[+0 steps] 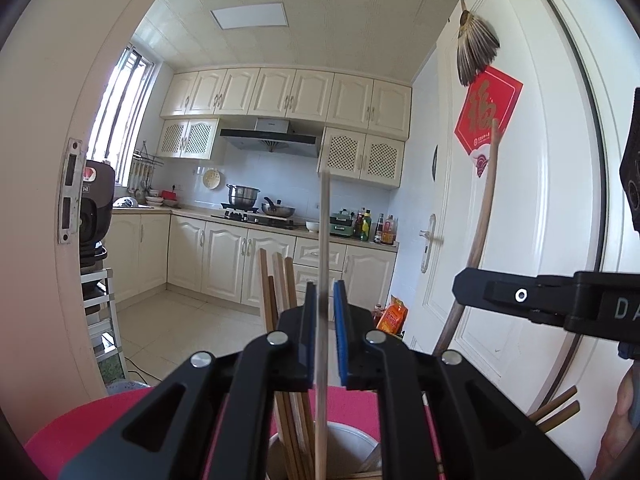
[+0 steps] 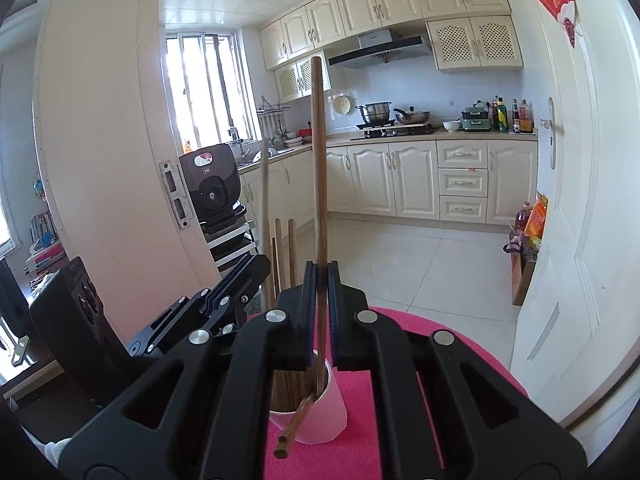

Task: Organize utensils
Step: 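Lower both chopsticks into the pink cup and open both tools, then move both open tools back down to the chopstick pile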

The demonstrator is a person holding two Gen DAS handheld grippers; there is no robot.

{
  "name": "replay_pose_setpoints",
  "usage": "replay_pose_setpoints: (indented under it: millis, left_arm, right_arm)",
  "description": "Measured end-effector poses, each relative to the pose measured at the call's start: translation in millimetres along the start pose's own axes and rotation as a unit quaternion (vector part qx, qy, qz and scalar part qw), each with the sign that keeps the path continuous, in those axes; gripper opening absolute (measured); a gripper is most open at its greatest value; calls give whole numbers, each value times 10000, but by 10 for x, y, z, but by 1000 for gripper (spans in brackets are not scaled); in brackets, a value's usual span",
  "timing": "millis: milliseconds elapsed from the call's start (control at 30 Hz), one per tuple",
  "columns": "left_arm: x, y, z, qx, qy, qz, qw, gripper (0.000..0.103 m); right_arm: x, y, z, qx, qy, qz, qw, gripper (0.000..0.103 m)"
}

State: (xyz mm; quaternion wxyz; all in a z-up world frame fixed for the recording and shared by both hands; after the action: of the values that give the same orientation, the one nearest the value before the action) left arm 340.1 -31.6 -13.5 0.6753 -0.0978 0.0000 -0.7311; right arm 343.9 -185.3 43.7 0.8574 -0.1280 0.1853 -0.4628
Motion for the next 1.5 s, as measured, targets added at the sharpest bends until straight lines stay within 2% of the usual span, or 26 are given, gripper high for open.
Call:
replay_pose_setpoints:
  millis: [33, 633, 800, 900, 933, 1000, 1033, 1067, 1200, 1300, 1433, 1500]
  left_arm:
    - [1, -9, 2, -5, 11, 10, 10000, 24]
    - [-38, -253, 76, -119, 91, 121, 9998, 44]
    - [-60, -406, 132, -100, 115, 187, 9997, 47]
    - [-71, -518, 182, -97, 142, 230, 9996, 50]
    - [-74, -565, 199, -77, 156, 247, 9995, 51]
    - [-78, -662, 242, -42, 180, 274, 9995, 52]
    - [-75, -711, 271, -34, 189, 283, 9994, 54]
    - [-80, -761, 289, -29, 192, 283, 9994, 55]
    - [-124, -976, 343, -92, 243, 331, 9991, 59]
    - [-173, -1119, 342, -286, 307, 362, 9985, 62]
    - [-266, -1288, 273, -654, 418, 385, 9962, 66]
    - [-343, -1328, 205, -991, 417, 364, 9935, 68]
  right_arm:
    - [-16, -4, -6, -6, 5, -6, 10000, 6]
    - [-52, 0, -52, -119, 189, -104, 9997, 7]
    - [-89, -114, -50, -58, 186, -203, 9996, 8]
    - [-117, -227, -20, 27, 199, -238, 9995, 12]
    - [-127, -271, -7, 60, 193, -255, 9995, 17]
    - [-155, -382, 22, 174, 197, -281, 9993, 29]
    - [-173, -438, 38, 243, 196, -298, 9991, 44]
    - [-194, -497, 53, 325, 190, -316, 9988, 51]
    - [-280, -714, 84, 436, 146, -358, 9983, 51]
    - [-393, -843, 35, 438, 20, -494, 9978, 51]
    - [-528, -932, -102, 315, -83, -633, 9975, 51]
    - [-600, -953, -200, 195, -150, -648, 9976, 51]
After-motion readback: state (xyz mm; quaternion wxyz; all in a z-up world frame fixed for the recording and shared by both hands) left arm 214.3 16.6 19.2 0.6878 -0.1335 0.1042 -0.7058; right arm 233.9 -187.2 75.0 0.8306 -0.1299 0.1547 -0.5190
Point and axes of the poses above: each gripper's, at about its wrist camera, not at the fingertips, and y roughly the way its jaws point, x to its right, z to its top, the point moved 5 cm from there along y, roughly the way its jaws point, and after that the axes turned 4 degrees about -x, right-handed, at the moved point
